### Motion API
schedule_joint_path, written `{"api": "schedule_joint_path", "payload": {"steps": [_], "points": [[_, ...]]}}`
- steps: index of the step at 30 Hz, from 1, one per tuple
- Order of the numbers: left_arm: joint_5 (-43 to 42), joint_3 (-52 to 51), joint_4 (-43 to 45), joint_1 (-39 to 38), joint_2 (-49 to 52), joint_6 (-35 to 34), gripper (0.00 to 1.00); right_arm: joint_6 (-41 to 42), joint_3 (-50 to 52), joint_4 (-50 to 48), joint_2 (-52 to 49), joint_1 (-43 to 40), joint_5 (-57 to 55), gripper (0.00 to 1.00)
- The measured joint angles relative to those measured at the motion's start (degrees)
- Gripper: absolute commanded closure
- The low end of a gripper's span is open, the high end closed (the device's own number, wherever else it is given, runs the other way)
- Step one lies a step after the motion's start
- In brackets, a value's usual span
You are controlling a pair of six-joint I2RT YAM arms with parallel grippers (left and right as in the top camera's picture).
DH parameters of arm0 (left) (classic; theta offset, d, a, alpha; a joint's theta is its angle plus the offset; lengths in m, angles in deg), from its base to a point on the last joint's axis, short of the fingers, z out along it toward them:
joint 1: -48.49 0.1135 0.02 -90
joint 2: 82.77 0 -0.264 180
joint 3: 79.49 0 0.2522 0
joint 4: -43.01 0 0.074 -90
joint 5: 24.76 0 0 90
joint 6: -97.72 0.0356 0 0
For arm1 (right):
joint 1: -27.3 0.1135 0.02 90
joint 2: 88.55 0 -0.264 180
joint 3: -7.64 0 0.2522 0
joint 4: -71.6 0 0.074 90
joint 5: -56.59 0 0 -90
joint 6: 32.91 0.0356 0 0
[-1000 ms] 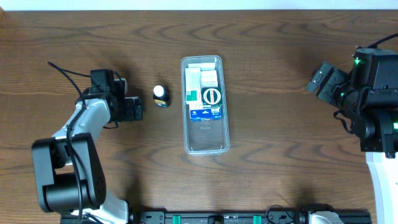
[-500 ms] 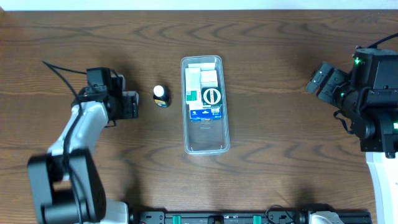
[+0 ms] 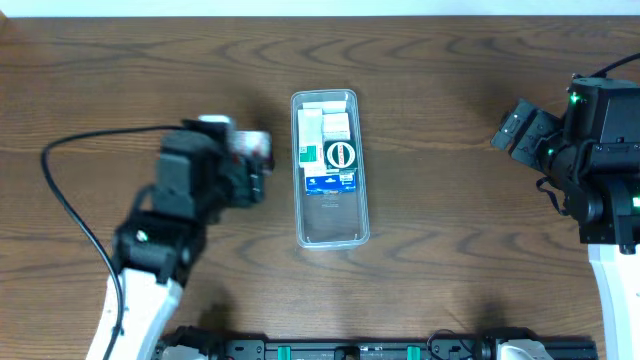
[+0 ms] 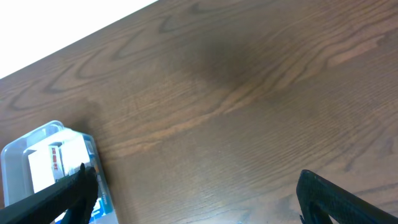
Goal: Pack container
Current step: 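Carry the red box with the left gripper and lower it into the container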
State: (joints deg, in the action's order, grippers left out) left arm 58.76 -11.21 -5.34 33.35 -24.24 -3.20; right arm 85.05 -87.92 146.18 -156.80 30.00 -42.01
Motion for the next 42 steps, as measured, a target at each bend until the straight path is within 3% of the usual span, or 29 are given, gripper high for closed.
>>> {"api": "schedule_joint_path", "payload": {"steps": [7,14,27,29,35,38,40,42], "points": [[3.69,0.0,0.04,-18.69,3.56,-14.38,0.35,0.0,0.0,0.04,0.0,0.0,-0.02,0.01],[8.2,0.0,4.76,-28.15,15.61,-22.49,0.34,0.0,0.0,0.02,0.0,0.0,-0.02,0.01],[11.63,0.0,6.71,-29.57,30.32,-28.5,0.33,0.0,0.0,0.02,0.0,0.0,0.0,0.01],[11.65,0.0,6.82,-29.57,31.1,-29.24,0.26,0.0,0.0,0.02,0.0,0.0,0.0,0.01],[11.58,0.0,6.99,-29.57,31.5,-31.12,0.22,0.0,0.0,0.02,0.0,0.0,-0.02,0.01],[11.41,0.0,7.02,-29.57,31.5,-31.52,0.13,0.0,0.0,0.02,0.0,0.0,-0.02,0.01],[11.39,0.0,7.04,-29.59,31.5,-31.89,0.0,0.0,0.0,0.02,0.0,0.0,0.0,0.01],[11.52,0.11,7.37,-29.62,31.47,-32.48,0.02,0.0,0.0,0.02,0.0,0.0,0.0,0.01]]}}
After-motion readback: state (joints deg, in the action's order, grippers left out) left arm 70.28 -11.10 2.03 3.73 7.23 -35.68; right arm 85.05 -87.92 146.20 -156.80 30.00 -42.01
